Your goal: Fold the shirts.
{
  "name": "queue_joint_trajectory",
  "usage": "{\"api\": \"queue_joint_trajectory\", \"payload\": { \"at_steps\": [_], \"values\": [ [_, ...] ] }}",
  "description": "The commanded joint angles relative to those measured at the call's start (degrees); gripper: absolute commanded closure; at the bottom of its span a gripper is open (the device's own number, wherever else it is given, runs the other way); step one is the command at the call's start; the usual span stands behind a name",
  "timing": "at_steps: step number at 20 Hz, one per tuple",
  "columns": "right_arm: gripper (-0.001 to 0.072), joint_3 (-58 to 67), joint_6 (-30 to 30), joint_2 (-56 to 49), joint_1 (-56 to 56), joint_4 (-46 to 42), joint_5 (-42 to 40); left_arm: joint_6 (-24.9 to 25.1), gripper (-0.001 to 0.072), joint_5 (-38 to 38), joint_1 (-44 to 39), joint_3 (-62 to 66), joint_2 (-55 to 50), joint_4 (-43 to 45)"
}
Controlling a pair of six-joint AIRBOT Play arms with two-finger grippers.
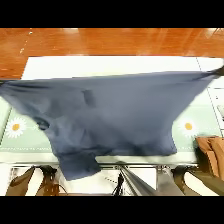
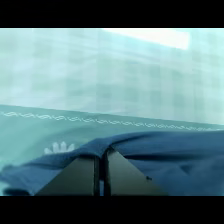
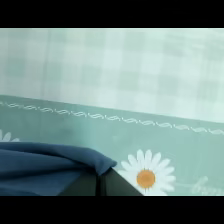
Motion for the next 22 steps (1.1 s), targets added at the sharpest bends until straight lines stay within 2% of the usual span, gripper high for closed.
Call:
{"api": "queue_joint_trajectory", "payload": {
  "at_steps": [1, 7, 9, 11, 13, 15, 19, 21, 22],
  "values": [
    [0.0693, -1.42, -0.44, -10.82, 1.29, -1.11, -10.95, 3.04, 0.0688, 10.27, -4.7, -3.85, -11.15, -2.45],
    [0.0693, -1.42, 1.97, -21.55, 1.29, 2.75, -34.38, 6.51, 0.0687, 36.15, -17.16, -3.26, -30.27, -2.38],
    [0.0693, -1.42, 2.49, -24.44, 1.29, 3.67, -41.07, 10.12, 0.0687, 44.35, -19.65, -3.28, -34.12, -2.29],
    [0.0693, -1.42, 2.45, -27.52, 1.29, 3.69, -45.24, 16.41, 0.0687, 50.14, -22.29, -3.28, -37.38, -2.16],
    [0.0693, -1.42, 2.49, -30.93, 1.27, 3.61, -46.16, 16.92, 0.0687, 54.9, -24.04, -3.3, -40.48, -1.84],
    [0.0693, -1.42, 2.71, -34.36, 1.29, 3.58, -45.46, 16.92, 0.0687, 57.57, -24.76, -3.28, -43.58, -1.81],
    [0.0693, -1.42, 5.38, -38.42, 1.29, 3.76, -43.23, 16.7, 0.0686, 57.09, -24.72, -3.3, -47.47, -1.86],
    [0.0693, -1.29, 5.25, -37.97, 1.27, 3.74, -40.68, 16.72, 0.0686, 54.62, -24.61, -3.19, -47.1, -1.86],
    [0.0693, -0.96, 5.14, -37.33, 1.27, 3.61, -37.29, 16.72, 0.0686, 50.18, -24.44, -2.58, -46.75, -1.84]
  ]
}}
